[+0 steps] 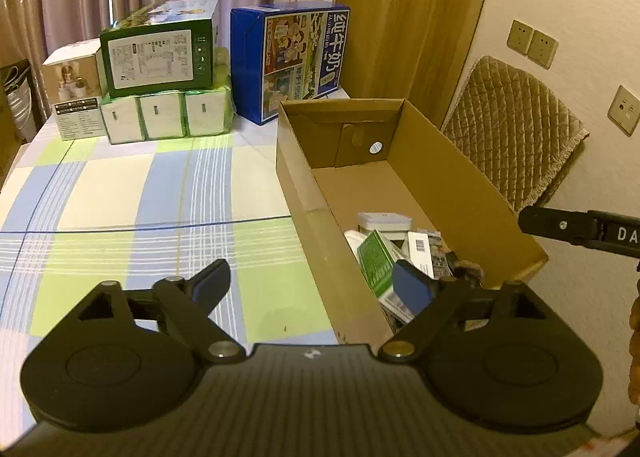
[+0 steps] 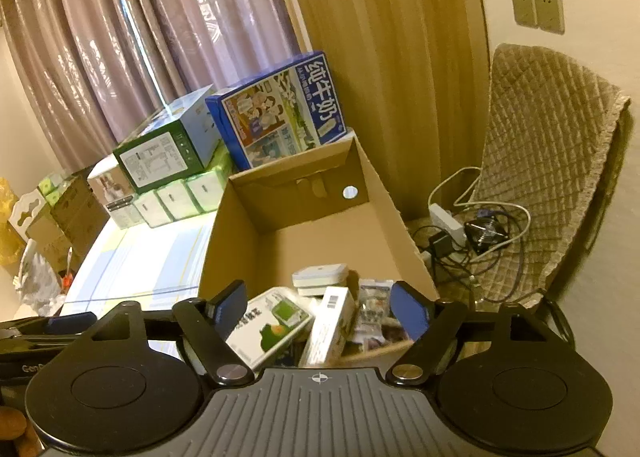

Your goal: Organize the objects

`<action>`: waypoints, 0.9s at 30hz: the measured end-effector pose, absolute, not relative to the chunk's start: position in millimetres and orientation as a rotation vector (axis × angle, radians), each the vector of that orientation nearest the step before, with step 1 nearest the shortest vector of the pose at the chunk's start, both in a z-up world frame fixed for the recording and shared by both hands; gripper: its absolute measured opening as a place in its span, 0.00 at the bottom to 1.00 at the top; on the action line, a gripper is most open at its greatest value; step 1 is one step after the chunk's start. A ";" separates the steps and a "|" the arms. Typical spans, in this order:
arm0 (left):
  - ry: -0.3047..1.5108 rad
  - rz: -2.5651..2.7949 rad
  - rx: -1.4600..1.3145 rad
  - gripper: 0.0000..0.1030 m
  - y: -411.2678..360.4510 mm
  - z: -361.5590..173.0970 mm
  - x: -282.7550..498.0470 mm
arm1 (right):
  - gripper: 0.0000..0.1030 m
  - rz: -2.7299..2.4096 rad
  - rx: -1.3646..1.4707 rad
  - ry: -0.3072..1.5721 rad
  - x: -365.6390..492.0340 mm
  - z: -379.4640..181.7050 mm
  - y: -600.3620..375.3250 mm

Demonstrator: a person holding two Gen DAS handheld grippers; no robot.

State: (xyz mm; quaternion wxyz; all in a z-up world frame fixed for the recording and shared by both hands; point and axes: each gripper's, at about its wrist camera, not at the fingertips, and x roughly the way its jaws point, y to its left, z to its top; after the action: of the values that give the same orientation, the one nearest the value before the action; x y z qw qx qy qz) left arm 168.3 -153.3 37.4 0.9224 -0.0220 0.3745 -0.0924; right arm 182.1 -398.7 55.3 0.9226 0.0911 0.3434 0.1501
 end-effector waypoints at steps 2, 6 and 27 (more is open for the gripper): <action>0.767 -0.185 -0.039 0.88 -153.4 40.5 159.9 | 0.80 0.308 0.183 0.705 172.4 58.9 -399.7; 0.760 -0.191 -0.039 0.98 -152.6 45.6 142.2 | 0.87 0.314 0.156 0.704 151.8 66.9 -399.7; 0.765 -0.149 -0.049 0.99 -126.5 58.2 61.1 | 0.98 0.299 0.051 0.733 75.3 71.8 -382.3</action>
State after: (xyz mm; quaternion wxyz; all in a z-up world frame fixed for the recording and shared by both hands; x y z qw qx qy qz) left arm 61.1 -126.5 58.2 0.9247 -0.0237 0.3730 -0.0726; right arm 75.3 -382.3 71.8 0.9223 0.0248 0.3572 0.1458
